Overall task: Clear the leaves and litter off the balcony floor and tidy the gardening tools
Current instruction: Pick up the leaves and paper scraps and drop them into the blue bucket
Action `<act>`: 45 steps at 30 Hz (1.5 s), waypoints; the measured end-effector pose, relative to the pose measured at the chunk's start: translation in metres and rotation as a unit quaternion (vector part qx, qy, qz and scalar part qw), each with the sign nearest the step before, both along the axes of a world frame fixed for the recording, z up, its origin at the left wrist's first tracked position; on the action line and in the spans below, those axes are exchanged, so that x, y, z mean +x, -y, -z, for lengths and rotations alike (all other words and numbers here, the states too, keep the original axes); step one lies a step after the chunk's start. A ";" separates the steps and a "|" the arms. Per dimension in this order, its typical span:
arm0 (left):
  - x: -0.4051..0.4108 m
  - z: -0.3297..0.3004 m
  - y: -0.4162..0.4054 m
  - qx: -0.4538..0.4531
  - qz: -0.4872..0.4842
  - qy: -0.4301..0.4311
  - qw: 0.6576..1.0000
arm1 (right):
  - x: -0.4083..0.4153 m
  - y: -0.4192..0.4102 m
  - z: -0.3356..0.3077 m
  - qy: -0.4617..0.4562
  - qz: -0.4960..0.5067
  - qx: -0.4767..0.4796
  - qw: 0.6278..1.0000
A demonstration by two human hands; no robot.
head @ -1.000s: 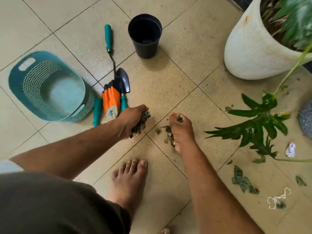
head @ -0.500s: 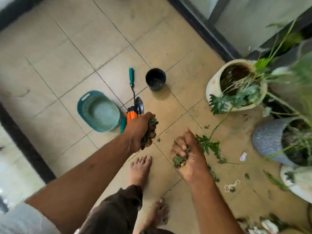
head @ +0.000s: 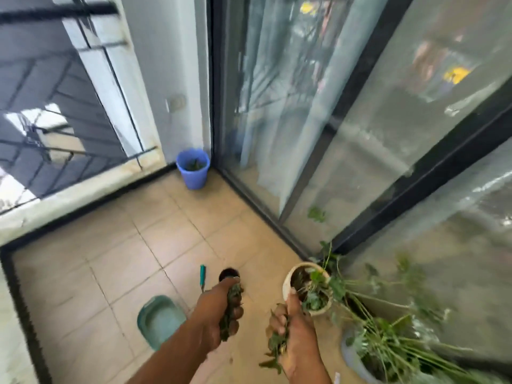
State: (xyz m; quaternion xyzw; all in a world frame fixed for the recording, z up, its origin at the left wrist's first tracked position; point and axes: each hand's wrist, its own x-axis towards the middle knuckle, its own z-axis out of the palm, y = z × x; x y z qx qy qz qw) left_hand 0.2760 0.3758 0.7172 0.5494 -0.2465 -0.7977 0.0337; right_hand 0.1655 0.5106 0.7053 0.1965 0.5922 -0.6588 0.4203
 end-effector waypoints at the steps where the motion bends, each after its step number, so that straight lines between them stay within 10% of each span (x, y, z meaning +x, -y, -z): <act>1: -0.004 -0.018 0.002 -0.005 -0.019 -0.009 1.000 | -0.003 0.004 -0.013 -0.003 0.004 -0.014 1.000; 24: 0.035 -0.209 -0.019 -0.098 -0.213 -0.138 0.962 | 0.023 0.090 -0.169 -0.053 -0.129 -0.161 0.977; 33: 0.083 -0.236 -0.005 -0.085 -0.379 -0.257 0.885 | 0.072 0.142 -0.224 -0.072 -0.151 -0.222 0.961; 45: 0.129 -0.238 -0.012 -0.142 -0.489 -0.144 0.848 | 0.167 0.160 -0.216 -0.048 -0.212 -0.172 0.961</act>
